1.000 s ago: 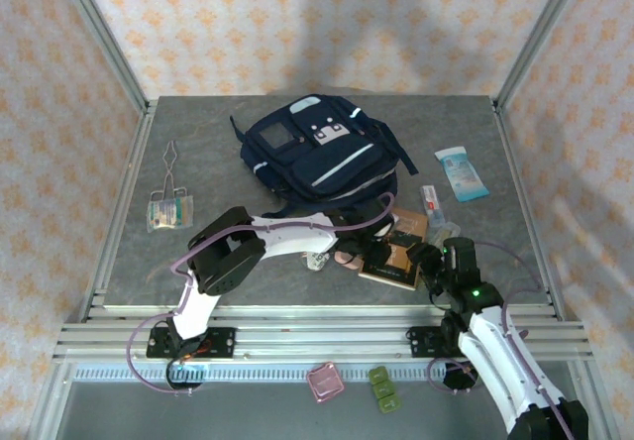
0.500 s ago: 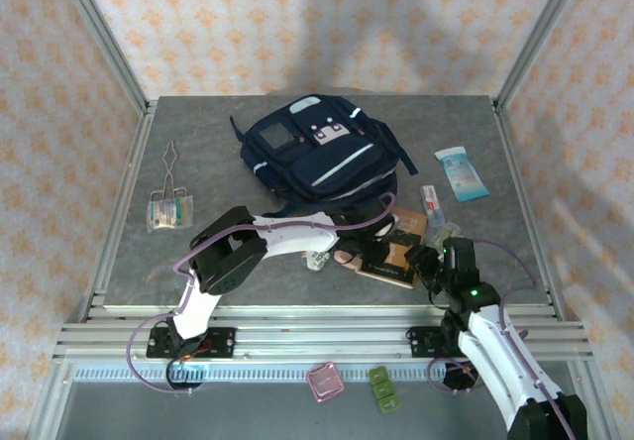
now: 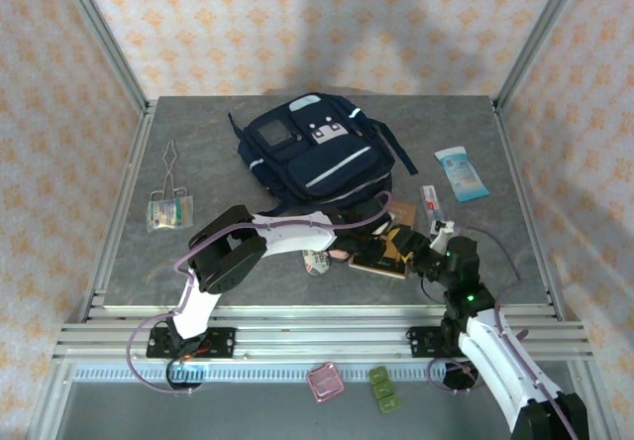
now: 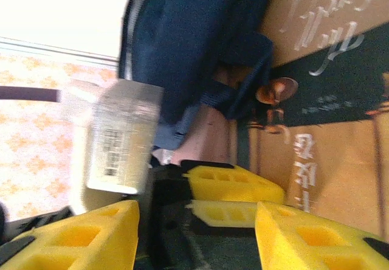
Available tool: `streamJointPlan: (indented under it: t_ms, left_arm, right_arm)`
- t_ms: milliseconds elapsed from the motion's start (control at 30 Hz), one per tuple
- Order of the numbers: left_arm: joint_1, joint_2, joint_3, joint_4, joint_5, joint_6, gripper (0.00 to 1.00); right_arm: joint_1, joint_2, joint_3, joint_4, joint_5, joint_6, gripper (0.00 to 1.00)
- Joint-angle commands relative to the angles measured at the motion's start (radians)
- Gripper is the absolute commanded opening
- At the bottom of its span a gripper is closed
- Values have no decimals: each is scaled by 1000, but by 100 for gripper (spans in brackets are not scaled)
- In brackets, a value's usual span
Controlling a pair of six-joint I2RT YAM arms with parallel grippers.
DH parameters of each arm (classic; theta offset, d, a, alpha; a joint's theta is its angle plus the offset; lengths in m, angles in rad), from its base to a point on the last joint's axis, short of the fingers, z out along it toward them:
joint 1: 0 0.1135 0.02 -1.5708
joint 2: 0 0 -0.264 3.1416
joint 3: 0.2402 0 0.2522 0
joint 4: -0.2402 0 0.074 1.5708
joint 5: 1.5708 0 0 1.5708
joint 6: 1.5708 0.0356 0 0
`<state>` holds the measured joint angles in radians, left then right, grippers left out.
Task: Pack the student bag
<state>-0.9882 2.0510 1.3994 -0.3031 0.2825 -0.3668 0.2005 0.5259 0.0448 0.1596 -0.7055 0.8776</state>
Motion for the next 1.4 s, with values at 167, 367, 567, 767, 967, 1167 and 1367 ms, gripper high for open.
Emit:
streamJointPlan:
  t_ms: [167, 367, 567, 767, 967, 1167, 1367]
  left_arm:
    - [-15, 30, -31, -60, 13, -11, 21]
    - [-14, 3, -51, -79, -18, -13, 21]
    - [-14, 3, -67, -78, -22, -19, 21]
    - [-14, -1, -77, -70, -19, -21, 21]
    - [-14, 8, -80, -58, -6, -21, 20]
    - [-14, 17, -85, -47, 2, -27, 18]
    - [-14, 5, -103, -34, 1, -31, 16]
  right_arm:
    - [4, 22, 150, -305, 209, -148, 57]
    - [4, 103, 242, -476, 344, -165, 59]
    - [3, 257, 278, -402, 342, -203, 60]
    - [5, 366, 253, -293, 298, -204, 60]
    - [4, 430, 215, -155, 170, -205, 57]
    - [4, 489, 220, -174, 193, -228, 62]
    - [4, 471, 192, -148, 198, -206, 59]
